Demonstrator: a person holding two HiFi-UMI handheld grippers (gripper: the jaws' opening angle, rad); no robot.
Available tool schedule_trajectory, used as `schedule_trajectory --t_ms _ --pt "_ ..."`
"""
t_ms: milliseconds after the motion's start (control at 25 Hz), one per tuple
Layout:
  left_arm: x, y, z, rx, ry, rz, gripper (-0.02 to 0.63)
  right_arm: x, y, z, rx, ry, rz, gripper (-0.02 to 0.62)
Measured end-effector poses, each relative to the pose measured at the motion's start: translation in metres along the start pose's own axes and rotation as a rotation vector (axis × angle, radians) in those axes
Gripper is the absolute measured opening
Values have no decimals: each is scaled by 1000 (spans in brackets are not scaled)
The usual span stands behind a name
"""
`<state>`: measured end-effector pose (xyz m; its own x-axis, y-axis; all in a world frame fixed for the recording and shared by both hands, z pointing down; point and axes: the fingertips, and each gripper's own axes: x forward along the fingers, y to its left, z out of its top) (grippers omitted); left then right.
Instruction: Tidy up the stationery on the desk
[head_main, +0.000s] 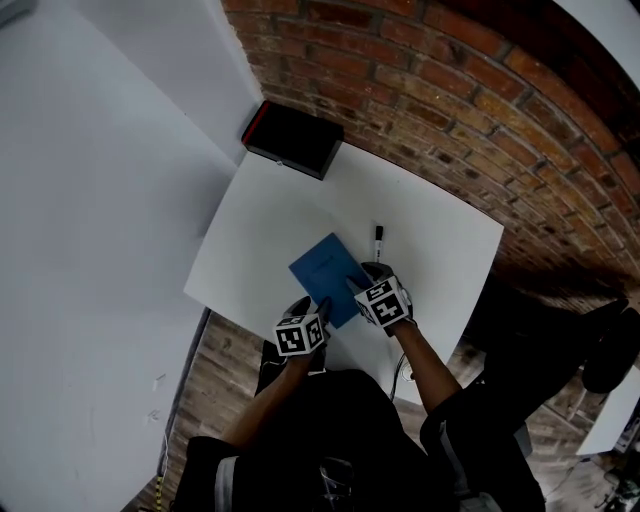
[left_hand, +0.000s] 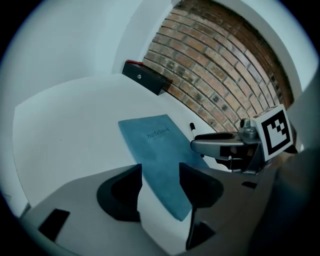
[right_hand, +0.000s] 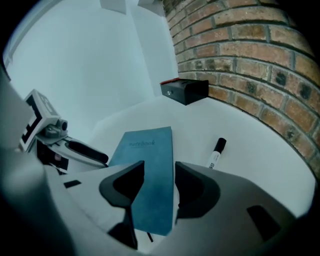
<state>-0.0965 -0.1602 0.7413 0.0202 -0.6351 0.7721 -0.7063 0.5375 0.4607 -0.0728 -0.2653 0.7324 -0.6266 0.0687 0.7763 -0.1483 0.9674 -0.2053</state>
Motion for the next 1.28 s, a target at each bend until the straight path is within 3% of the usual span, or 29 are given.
schedule_trajectory --t_ms 240,360,600,680,760,920,1280 --pt "7 3 -3 -125 4 -1 238 11 0 -14 20 71 31 183" --pt "8 3 -2 -149 -2 5 238 14 1 -20 20 102 31 183" --pt "9 7 -2 -148 32 19 232 17 1 -23 51 113 7 183" --pt "9 13 -4 -128 52 48 197 17 1 -23 53 122 0 183" --pt "8 19 -4 -106 70 71 110 17 1 -23 65 132 -4 183" --pt "6 23 -1 -93 74 73 94 16 -1 -23 91 149 -27 182" --pt "2 42 17 -30 79 59 66 12 6 -26 203 148 -50 93"
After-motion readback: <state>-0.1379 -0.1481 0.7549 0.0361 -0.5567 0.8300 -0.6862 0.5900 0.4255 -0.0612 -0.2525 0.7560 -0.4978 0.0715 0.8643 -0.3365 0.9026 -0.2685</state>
